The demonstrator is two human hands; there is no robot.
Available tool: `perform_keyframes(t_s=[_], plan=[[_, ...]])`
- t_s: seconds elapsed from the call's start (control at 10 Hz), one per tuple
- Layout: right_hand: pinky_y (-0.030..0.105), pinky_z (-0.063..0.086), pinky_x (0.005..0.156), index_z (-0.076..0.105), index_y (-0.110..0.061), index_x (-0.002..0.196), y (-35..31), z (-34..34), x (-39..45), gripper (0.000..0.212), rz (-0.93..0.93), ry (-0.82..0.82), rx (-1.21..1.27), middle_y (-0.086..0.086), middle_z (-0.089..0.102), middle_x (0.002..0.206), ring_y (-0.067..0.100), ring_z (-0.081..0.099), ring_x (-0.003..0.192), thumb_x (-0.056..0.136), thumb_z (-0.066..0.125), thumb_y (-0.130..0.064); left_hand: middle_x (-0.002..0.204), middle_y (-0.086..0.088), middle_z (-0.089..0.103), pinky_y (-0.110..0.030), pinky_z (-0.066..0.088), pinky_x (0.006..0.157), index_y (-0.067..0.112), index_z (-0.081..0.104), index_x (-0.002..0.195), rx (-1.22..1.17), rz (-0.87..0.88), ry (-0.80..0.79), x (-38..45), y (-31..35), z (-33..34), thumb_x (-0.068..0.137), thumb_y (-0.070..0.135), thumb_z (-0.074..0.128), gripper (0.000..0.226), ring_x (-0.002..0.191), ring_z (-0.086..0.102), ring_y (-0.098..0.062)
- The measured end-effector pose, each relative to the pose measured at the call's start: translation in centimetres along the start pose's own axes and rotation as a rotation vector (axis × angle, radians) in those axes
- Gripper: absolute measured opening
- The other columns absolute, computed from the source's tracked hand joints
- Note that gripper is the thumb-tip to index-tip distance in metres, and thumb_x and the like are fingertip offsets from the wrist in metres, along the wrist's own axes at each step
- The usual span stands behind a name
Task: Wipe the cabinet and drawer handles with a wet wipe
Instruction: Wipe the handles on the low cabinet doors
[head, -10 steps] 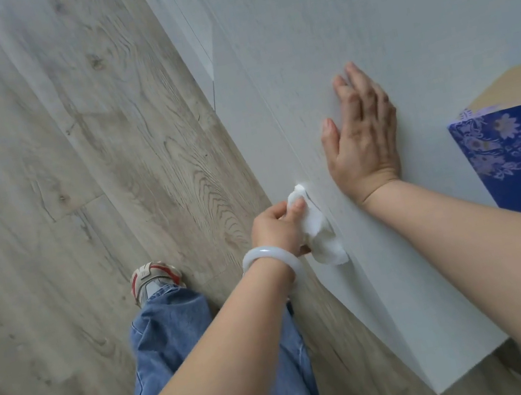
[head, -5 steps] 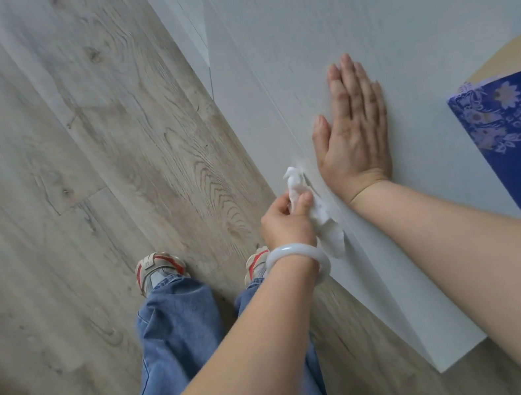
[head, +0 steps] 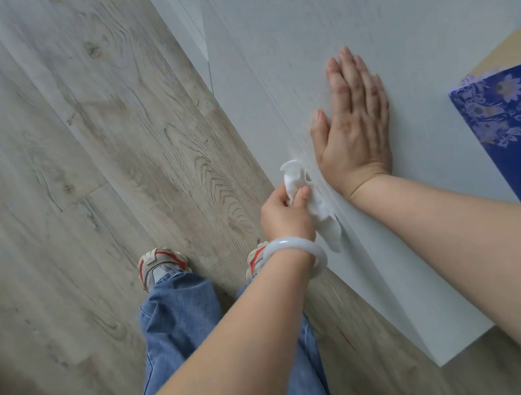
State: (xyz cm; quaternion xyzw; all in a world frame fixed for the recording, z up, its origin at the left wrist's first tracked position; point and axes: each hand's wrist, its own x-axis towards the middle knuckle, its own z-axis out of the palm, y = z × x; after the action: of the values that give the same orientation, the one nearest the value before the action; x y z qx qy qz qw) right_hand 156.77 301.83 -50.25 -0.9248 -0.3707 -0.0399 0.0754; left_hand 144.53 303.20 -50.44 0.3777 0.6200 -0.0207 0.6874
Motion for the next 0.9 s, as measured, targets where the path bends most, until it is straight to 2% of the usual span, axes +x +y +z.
perform_keyframes(t_s=[0.1, 0.2, 0.3, 0.4, 0.5, 0.6, 0.7, 0.8, 0.9], plan=[[0.043, 0.017, 0.118, 0.033, -0.006, 0.147, 0.1, 0.0, -0.1, 0.063, 0.001, -0.003, 0.002, 0.011, 0.028, 0.156, 0.025, 0.025, 0.144, 0.089, 0.040, -0.031, 0.080, -0.001, 0.071, -0.047, 0.055, 0.086, 0.026, 0.067, 0.074, 0.049, 0.009, -0.040, 1.0, 1.6, -0.7, 0.088, 0.024, 0.066, 0.015, 0.082, 0.069, -0.024], [0.042, 0.016, 0.119, 0.033, -0.006, 0.147, 0.1, 0.0, -0.1, 0.063, 0.003, 0.003, -0.003, 0.011, 0.028, 0.156, 0.025, 0.025, 0.144, 0.090, 0.040, -0.031, 0.074, -0.001, 0.067, -0.044, 0.055, 0.080, 0.016, 0.069, 0.080, 0.059, 0.064, -0.029, 1.7, 2.5, -0.7, 0.090, 0.023, 0.064, 0.013, 0.068, 0.062, -0.019], [0.042, 0.016, 0.119, 0.033, -0.006, 0.147, 0.0, 0.0, 0.0, 0.063, 0.005, 0.007, -0.007, 0.011, 0.028, 0.156, 0.025, 0.025, 0.144, 0.090, 0.039, -0.031, 0.077, -0.006, 0.064, -0.038, 0.052, 0.078, 0.006, 0.067, 0.086, 0.055, 0.023, -0.009, 0.6, 1.0, 0.1, 0.091, 0.021, 0.060, 0.018, 0.072, 0.058, -0.021], [0.042, 0.016, 0.119, 0.033, -0.006, 0.147, 0.1, -0.1, -0.1, 0.064, 0.006, 0.005, -0.004, 0.010, 0.028, 0.156, 0.025, 0.025, 0.144, 0.089, 0.039, -0.032, 0.078, -0.008, 0.066, -0.034, 0.050, 0.076, 0.013, 0.066, 0.078, 0.083, -0.037, -0.066, -0.9, -1.3, 0.5, 0.091, 0.020, 0.060, 0.017, 0.074, 0.059, -0.023], [0.042, 0.016, 0.119, 0.034, -0.006, 0.147, 0.0, -0.1, -0.1, 0.063, 0.005, 0.005, -0.007, 0.011, 0.028, 0.156, 0.025, 0.025, 0.144, 0.089, 0.039, -0.032, 0.072, -0.006, 0.059, -0.033, 0.047, 0.071, 0.010, 0.064, 0.074, 0.067, -0.048, -0.060, -0.1, -0.4, 0.2, 0.091, 0.021, 0.061, 0.021, 0.068, 0.053, -0.019], [0.042, 0.015, 0.119, 0.033, -0.006, 0.147, 0.0, 0.0, 0.0, 0.063, 0.004, -0.005, -0.012, 0.010, 0.027, 0.156, 0.025, 0.024, 0.145, 0.090, 0.039, -0.032, 0.070, -0.005, 0.057, -0.027, 0.045, 0.065, -0.001, 0.067, 0.084, 0.016, 0.031, -0.004, 1.2, 1.4, -0.2, 0.091, 0.021, 0.062, 0.023, 0.063, 0.051, -0.016], [0.042, 0.015, 0.119, 0.033, -0.006, 0.147, 0.1, -0.1, -0.1, 0.064, 0.007, -0.003, -0.011, 0.010, 0.027, 0.156, 0.025, 0.024, 0.144, 0.089, 0.039, -0.032, 0.073, -0.003, 0.062, -0.028, 0.049, 0.070, 0.008, 0.068, 0.082, 0.026, 0.039, 0.003, 0.5, 0.8, 0.2, 0.091, 0.018, 0.062, 0.015, 0.065, 0.055, -0.014], [0.042, 0.016, 0.119, 0.033, -0.006, 0.147, 0.1, -0.1, 0.0, 0.063, 0.007, 0.005, -0.003, 0.011, 0.028, 0.156, 0.025, 0.025, 0.144, 0.089, 0.039, -0.032, 0.074, -0.005, 0.064, -0.042, 0.052, 0.084, 0.017, 0.065, 0.072, 0.059, -0.062, -0.068, -0.9, -1.7, 0.6, 0.090, 0.019, 0.061, 0.018, 0.073, 0.058, -0.021], [0.043, 0.017, 0.118, 0.035, -0.006, 0.146, 0.1, -0.1, -0.1, 0.063, 0.005, 0.007, 0.005, 0.011, 0.029, 0.155, 0.026, 0.026, 0.144, 0.089, 0.038, -0.032, 0.077, -0.005, 0.068, -0.040, 0.055, 0.085, 0.015, 0.069, 0.080, 0.023, -0.057, -0.071, -0.7, -0.7, 0.2, 0.089, 0.018, 0.063, 0.012, 0.074, 0.063, -0.021]])
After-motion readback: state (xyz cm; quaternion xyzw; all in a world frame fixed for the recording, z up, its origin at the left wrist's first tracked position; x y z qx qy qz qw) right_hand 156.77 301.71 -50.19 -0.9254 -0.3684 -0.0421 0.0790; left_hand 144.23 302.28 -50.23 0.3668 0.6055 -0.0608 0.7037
